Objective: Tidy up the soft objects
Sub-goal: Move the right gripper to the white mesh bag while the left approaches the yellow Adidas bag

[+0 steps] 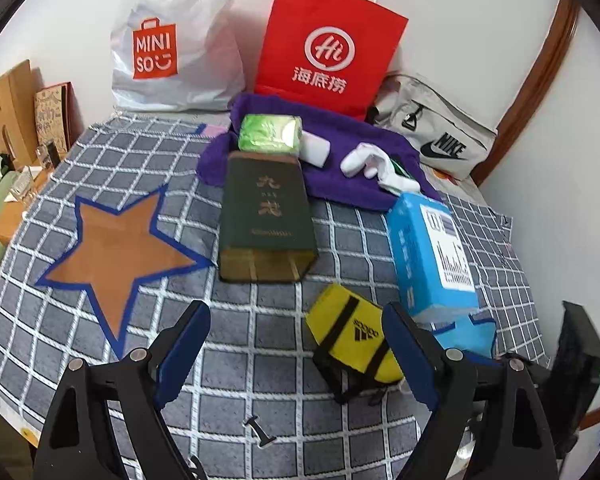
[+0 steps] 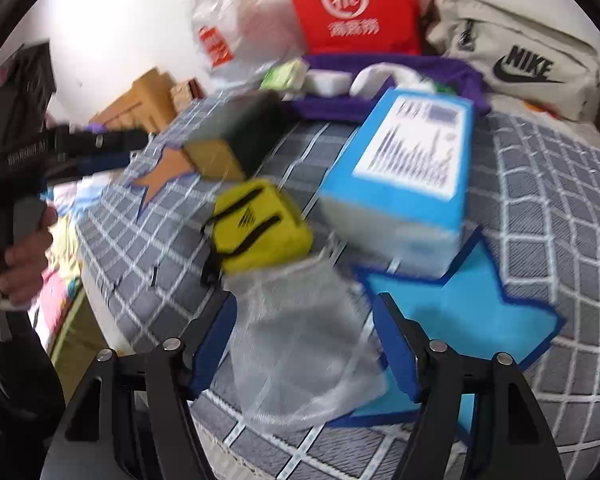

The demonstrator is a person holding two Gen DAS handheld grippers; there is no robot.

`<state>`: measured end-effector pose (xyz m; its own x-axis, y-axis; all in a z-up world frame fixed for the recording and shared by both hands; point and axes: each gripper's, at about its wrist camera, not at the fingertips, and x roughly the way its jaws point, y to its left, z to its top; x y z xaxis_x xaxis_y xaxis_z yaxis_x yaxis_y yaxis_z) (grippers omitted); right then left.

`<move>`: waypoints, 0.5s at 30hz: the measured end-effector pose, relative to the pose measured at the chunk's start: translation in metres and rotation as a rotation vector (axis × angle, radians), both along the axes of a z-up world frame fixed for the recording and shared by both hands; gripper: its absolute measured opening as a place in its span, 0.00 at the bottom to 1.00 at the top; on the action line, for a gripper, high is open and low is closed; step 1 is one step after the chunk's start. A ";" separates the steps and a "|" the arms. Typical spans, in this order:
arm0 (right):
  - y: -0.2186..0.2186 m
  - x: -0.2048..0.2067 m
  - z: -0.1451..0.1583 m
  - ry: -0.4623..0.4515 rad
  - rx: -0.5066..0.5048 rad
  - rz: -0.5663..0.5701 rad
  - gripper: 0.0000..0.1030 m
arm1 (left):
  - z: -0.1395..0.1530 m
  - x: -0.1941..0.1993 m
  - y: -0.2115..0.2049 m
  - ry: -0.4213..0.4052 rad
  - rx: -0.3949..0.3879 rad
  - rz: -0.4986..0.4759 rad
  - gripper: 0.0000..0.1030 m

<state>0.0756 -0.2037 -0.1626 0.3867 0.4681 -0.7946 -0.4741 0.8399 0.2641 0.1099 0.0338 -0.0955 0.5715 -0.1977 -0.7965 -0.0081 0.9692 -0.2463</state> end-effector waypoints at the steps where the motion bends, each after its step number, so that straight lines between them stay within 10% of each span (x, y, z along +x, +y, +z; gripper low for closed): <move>1: 0.003 -0.001 -0.004 0.002 -0.015 0.008 0.73 | -0.002 -0.001 -0.001 0.010 0.000 -0.003 0.85; 12: 0.016 -0.010 -0.024 -0.060 -0.098 -0.010 0.72 | -0.012 -0.011 -0.008 0.019 -0.002 -0.042 0.85; 15: 0.014 -0.014 -0.025 -0.105 -0.156 -0.043 0.47 | -0.021 -0.010 -0.011 0.040 0.002 -0.047 0.85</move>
<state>0.0619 -0.1893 -0.1881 0.4880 0.3234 -0.8107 -0.4548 0.8870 0.0800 0.0999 0.0231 -0.1167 0.5296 -0.2219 -0.8187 0.0280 0.9692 -0.2446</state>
